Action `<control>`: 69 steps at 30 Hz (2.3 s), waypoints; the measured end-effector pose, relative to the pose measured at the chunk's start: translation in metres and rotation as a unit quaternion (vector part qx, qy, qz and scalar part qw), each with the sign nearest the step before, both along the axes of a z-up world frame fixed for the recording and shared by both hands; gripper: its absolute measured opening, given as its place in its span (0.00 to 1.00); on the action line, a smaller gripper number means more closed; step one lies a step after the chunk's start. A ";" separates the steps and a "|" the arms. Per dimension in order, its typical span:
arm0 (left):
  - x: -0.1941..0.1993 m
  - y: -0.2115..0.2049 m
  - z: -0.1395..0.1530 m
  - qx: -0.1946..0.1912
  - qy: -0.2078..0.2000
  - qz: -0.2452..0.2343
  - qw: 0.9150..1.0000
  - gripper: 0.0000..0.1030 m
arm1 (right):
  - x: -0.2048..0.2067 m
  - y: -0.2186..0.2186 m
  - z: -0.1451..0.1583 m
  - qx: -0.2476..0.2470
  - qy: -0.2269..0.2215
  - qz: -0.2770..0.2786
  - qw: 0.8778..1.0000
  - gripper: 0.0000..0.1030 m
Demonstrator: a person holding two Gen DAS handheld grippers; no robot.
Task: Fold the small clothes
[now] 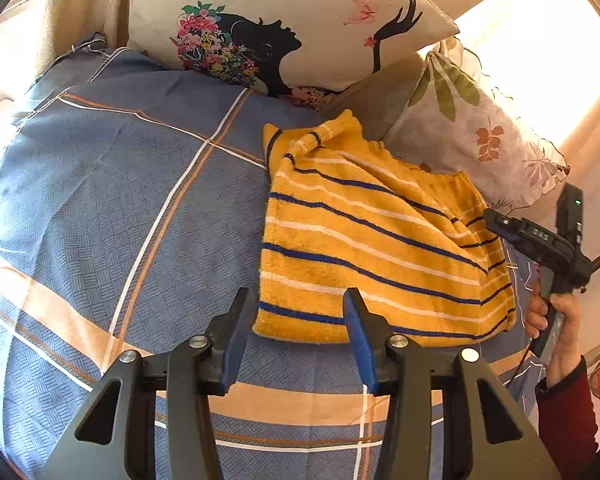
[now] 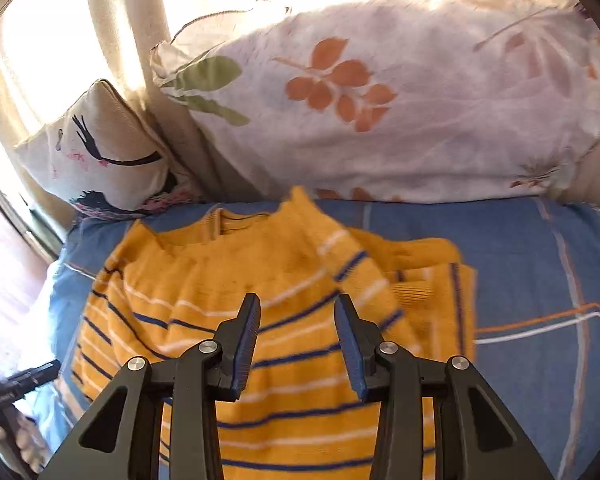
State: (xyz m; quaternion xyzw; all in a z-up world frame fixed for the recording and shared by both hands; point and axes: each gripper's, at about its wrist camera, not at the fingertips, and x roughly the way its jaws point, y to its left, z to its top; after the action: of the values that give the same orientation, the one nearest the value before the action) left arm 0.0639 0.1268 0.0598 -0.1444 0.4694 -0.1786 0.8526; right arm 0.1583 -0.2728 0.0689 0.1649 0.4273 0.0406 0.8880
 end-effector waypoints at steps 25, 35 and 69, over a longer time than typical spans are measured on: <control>0.016 0.013 -0.073 -0.198 0.079 0.034 0.976 0.09 | 0.061 0.246 0.018 -0.020 0.100 0.196 0.975 0.57; 0.005 0.016 -0.069 -0.210 0.072 0.042 0.974 0.09 | 0.063 0.341 -0.036 -0.281 0.130 0.201 0.929 0.59; -0.037 -0.121 -0.017 -0.072 0.052 -0.083 0.993 0.20 | -0.067 -0.051 0.002 0.026 0.043 -0.108 0.993 0.10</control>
State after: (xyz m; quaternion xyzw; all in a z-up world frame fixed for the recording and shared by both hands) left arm 0.0267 0.0053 0.0432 -0.1747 0.5091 -0.2746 0.7968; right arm 0.0916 -0.3238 0.0707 0.2347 0.4438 -0.0513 0.8633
